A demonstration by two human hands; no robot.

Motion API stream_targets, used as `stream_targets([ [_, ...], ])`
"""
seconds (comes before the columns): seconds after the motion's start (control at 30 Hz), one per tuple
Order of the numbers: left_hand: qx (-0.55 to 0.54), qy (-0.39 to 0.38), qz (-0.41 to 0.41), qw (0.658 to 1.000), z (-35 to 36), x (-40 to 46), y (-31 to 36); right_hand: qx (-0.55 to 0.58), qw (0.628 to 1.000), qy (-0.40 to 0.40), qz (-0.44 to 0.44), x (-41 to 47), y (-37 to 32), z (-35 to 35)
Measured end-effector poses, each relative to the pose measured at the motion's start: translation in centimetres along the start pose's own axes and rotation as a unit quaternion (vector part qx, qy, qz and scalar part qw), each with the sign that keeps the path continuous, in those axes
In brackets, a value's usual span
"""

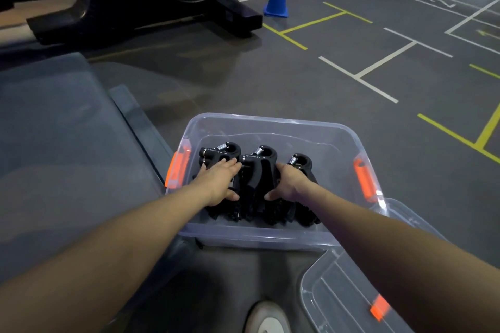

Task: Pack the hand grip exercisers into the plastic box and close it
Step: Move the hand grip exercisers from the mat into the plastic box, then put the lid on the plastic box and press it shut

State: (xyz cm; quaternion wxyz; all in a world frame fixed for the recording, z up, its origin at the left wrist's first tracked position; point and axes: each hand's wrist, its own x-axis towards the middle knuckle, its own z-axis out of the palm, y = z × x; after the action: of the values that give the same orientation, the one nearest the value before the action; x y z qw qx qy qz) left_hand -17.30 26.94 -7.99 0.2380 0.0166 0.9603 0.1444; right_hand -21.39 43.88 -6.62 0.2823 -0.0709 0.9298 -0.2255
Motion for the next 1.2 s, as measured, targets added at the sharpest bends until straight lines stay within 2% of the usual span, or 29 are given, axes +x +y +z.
stream_targets([
  [0.3,0.016,-0.010,0.004,1.000,-0.3,0.7,0.3,-0.025,1.000,0.002,-0.007,-0.3,0.1,-0.2],
  [0.4,0.046,0.019,0.019,0.999,-1.1,0.3,0.5,-0.047,0.999,-0.002,-0.016,-0.5,-0.3,-1.0],
  [0.57,0.039,0.084,0.032,0.995,-5.1,-1.4,3.2,-0.042,0.997,0.062,-0.038,-2.4,-1.0,-5.5],
  [0.77,-0.022,0.163,0.048,0.985,-9.9,-4.5,10.9,-0.062,0.985,0.148,-0.063,-7.8,-0.7,-13.9],
  [0.87,-0.053,0.170,0.075,0.981,-9.7,-6.5,15.0,-0.050,0.981,0.179,-0.053,-12.2,1.4,-15.9],
  [1.0,-0.064,0.155,0.137,0.976,-7.4,-9.8,20.7,0.005,0.973,0.230,0.001,-18.4,6.4,-16.1],
  [1.2,-0.063,0.093,0.206,0.972,-0.6,-10.2,27.4,0.087,0.964,0.233,0.091,-23.1,15.6,-13.0],
])
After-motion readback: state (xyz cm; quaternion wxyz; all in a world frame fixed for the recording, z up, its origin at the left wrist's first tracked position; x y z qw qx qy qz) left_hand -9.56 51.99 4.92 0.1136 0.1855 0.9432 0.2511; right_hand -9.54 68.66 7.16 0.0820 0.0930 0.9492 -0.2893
